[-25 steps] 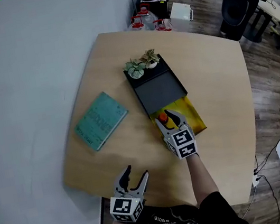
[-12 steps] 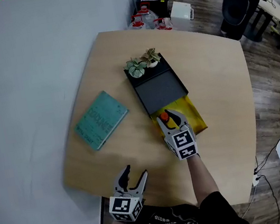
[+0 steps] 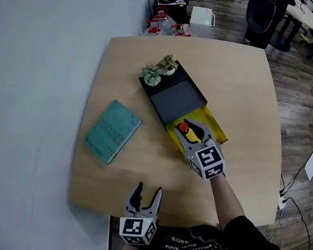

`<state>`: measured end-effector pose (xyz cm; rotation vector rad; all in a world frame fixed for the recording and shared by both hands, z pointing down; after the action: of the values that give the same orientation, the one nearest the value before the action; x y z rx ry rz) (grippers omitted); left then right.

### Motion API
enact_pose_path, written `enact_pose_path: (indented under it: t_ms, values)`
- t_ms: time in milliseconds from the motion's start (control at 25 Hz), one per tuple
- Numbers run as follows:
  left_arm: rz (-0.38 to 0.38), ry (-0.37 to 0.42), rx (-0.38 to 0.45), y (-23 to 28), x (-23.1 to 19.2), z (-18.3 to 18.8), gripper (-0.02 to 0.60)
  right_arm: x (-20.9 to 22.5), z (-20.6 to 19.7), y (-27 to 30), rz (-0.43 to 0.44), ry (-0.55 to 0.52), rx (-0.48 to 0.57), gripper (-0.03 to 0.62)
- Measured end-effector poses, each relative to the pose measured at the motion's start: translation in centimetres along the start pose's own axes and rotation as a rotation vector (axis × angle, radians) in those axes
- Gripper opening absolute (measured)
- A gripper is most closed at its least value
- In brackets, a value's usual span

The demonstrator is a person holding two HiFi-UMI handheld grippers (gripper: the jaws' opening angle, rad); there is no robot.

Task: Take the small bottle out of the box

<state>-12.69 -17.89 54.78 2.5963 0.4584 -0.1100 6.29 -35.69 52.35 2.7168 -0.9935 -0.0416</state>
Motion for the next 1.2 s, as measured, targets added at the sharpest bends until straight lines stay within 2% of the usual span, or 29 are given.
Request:
enact_pose_path:
  t_ms: [200, 520, 960, 1200]
  values:
    - [0.002, -0.022, 0.039, -1.1, 0.7, -0.1, 0.273, -1.6, 2.3, -2.5, 0.016, -0.064, 0.019, 0.153]
    - [-0.016, -0.011, 0.102, -3.4, 2.4, 0.2, 0.273, -4.1, 5.5, -7.3, 0.022, -0.116, 0.063, 0.153]
    - [-0.090, -0.033, 0.140, -5.0, 5.8, -0.5, 0.272, -7.2, 5.2, -13.8, 0.026, -0.116, 0.035, 0.153]
    - [-0.119, -0.036, 0.168, -5.1, 6.7, -0.4, 0.273, -8.3, 3.7, -17.0, -0.014, -0.096, 0.022, 0.153]
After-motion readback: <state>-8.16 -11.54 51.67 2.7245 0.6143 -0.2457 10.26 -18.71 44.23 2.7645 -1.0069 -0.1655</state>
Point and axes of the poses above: the fingertips, and each gripper's own axes: y forward along the fingers, x to its right, z out of its top, the point moved 6 cm from there along -y, backward along the fingers, and after that the axes turned 8 degrees about z, right-handed, at the moved point
